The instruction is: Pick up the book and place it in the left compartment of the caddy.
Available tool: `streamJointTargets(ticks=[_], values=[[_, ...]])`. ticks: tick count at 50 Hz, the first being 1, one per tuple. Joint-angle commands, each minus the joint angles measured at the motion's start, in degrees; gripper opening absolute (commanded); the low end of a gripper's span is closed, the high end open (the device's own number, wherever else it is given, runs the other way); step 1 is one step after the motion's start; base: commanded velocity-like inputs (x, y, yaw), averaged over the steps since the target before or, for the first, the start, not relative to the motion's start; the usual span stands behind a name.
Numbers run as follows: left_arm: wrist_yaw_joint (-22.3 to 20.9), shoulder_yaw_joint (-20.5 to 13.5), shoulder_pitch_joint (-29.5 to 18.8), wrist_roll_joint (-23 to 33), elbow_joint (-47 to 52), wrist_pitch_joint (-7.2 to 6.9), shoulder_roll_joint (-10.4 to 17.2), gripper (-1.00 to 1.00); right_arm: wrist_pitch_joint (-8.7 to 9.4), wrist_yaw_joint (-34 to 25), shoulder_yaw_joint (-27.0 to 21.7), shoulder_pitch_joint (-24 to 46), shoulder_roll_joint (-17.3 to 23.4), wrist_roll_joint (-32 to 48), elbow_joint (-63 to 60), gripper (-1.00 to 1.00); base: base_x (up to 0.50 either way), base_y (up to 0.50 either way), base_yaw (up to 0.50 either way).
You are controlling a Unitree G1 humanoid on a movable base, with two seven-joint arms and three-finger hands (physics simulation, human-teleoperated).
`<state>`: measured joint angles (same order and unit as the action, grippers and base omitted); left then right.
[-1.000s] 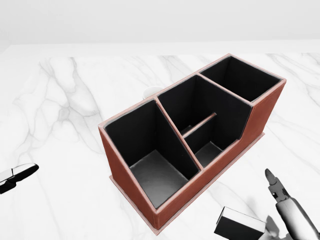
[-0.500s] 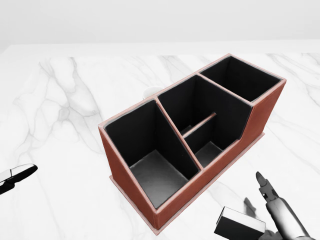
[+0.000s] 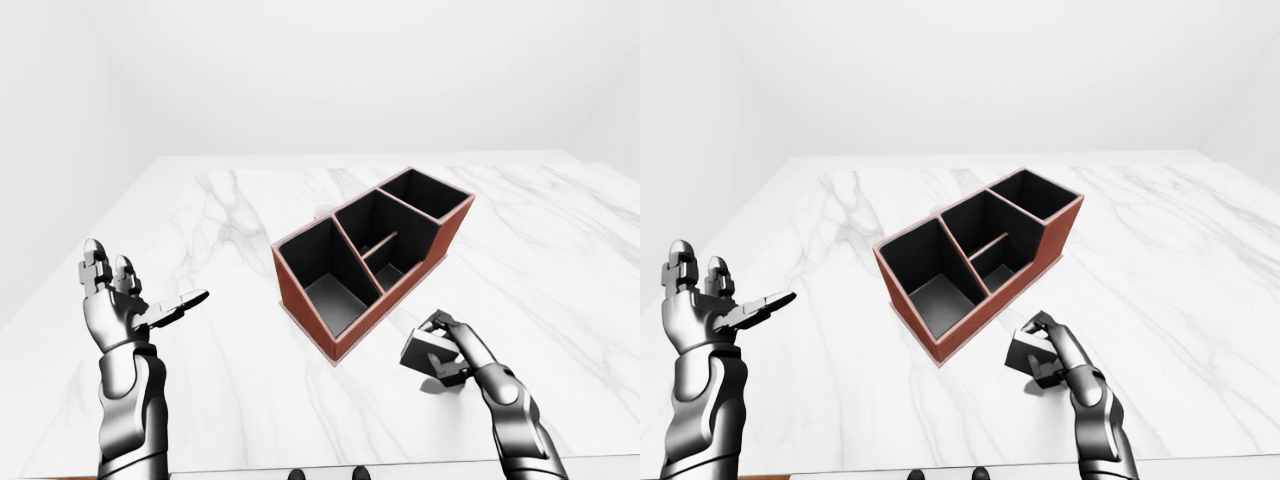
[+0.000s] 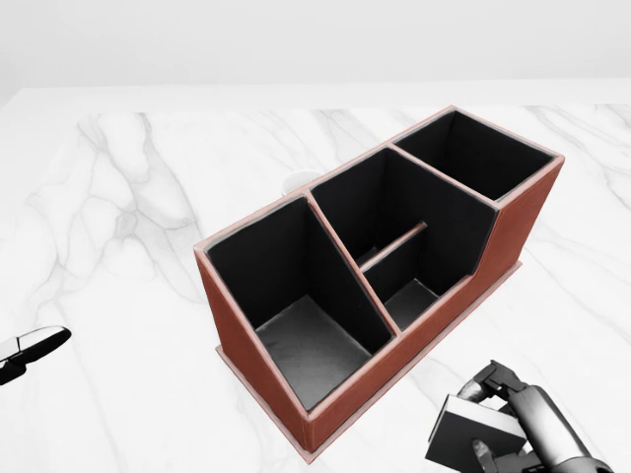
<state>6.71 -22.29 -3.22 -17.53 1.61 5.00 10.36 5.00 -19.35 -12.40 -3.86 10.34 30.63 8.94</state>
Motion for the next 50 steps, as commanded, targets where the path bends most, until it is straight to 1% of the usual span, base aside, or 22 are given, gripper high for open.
streamJointTargets(ticks=[1, 5, 13, 17, 23, 29, 34, 43, 50], values=[[0.3, 1.0, -0.4, 0.5, -0.9, 0.0, -0.4, 1.0, 0.0, 0.6, 0.3, -1.3, -0.5, -1.4, -4.2, -1.0, 0.0, 0.0, 0.0], [0.2, 0.9, -0.5, 0.5, -0.7, -0.16, -0.3, 1.0, 0.0, 0.4, 0.2, -1.4, -0.5, -1.2, -4.6, -1.0, 0.0, 0.0, 0.0], [0.4, 1.1, -0.6, 0.6, -0.2, -0.5, -0.4, 1.0, 0.0, -8.0, 1.2, -2.3, -2.4, 1.8, -23.6, -1.0, 0.0, 0.0, 0.0], [0.3, 1.0, -0.4, 0.6, 0.3, -0.74, -0.5, 1.0, 0.0, -10.7, 1.2, -1.5, -3.0, 2.4, -28.7, -1.0, 0.0, 0.0, 0.0], [0.3, 1.1, -0.3, 0.6, 0.5, -0.69, -0.7, 1.0, 0.0, -14.6, 1.6, 0.2, -3.3, 3.0, -36.2, -1.0, 0.0, 0.0, 0.0], [0.4, 1.2, -0.4, 0.6, 0.1, -0.47, -0.7, 1.0, 0.0, -16.3, 1.6, 1.4, -3.0, 3.0, -39.0, -1.0, 0.0, 0.0, 0.0], [0.4, 1.2, -0.6, 0.6, -0.4, -0.3, -0.6, 1.0, 0.0, -18.0, 2.8, 2.3, -3.0, 4.0, -42.4, -1.0, 0.0, 0.0, 0.0], [0.5, 1.3, -0.7, 0.6, -0.5, -0.35, -0.5, 1.0, 0.0, -20.6, 3.2, 4.7, -2.2, 5.2, -46.0, -1.0, 0.0, 0.0, 0.0], [0.5, 1.3, -0.8, 0.8, -0.3, -0.54, -0.5, 1.0, 0.0, -20.6, 5.4, 7.4, -1.8, 7.0, -48.5, -1.0, 0.0, 0.0, 0.0]])
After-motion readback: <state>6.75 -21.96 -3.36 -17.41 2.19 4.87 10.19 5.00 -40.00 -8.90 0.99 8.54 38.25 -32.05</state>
